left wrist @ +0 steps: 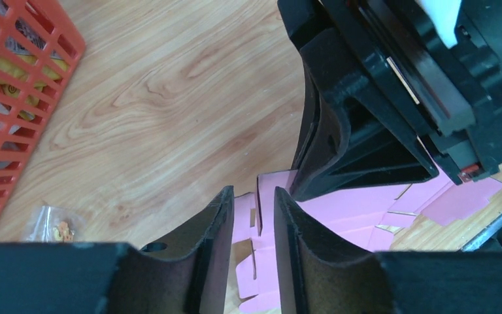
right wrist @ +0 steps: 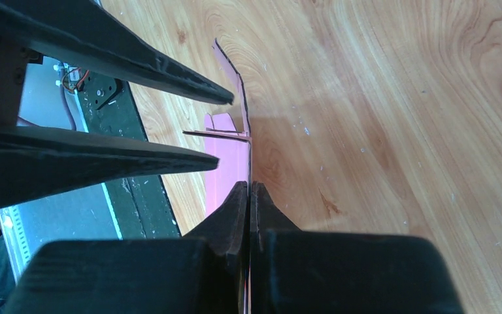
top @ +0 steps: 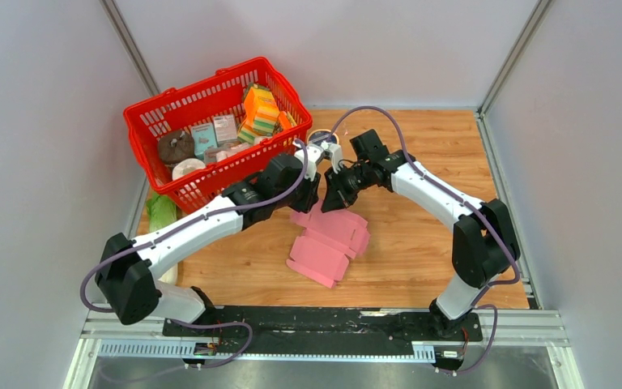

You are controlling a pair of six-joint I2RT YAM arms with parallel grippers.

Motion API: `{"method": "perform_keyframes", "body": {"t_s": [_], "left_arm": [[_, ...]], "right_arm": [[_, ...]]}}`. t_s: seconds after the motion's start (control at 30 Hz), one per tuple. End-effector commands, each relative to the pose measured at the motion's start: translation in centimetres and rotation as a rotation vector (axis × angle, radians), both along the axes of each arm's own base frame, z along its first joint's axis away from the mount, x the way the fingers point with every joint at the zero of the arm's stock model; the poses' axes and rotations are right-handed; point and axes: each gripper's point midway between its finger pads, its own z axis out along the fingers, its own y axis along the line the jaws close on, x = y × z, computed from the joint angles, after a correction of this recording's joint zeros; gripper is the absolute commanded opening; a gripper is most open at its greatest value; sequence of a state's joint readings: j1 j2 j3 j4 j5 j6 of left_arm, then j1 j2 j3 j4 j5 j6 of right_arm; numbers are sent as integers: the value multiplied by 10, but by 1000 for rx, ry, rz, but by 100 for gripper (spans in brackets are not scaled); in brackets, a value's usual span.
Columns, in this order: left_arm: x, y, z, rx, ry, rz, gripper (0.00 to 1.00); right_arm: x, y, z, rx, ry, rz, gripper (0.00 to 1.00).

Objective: Fold the paper box

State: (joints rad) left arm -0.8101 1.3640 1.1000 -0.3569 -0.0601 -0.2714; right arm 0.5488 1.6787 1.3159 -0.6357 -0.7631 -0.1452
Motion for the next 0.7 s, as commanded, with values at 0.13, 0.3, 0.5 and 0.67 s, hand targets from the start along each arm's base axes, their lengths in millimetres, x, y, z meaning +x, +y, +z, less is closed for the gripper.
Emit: {"method": "perform_keyframes", "body": {"t_s": [0.13, 0.3, 0.5, 0.67], "left_arm": [[7, -13, 14, -16, -42, -50, 24], [6, -7, 6, -2, -49, -42, 18], [12, -3, -2, 47, -82, -39, 0], [21, 4, 4, 40, -152, 11, 0]], "right_arm": [[4, 12, 16, 48, -41, 24, 0], [8, 12, 15, 39, -43, 8, 0], [36, -1, 10, -63, -42, -255, 27], [50, -48, 11, -231, 18, -552, 78]]}}
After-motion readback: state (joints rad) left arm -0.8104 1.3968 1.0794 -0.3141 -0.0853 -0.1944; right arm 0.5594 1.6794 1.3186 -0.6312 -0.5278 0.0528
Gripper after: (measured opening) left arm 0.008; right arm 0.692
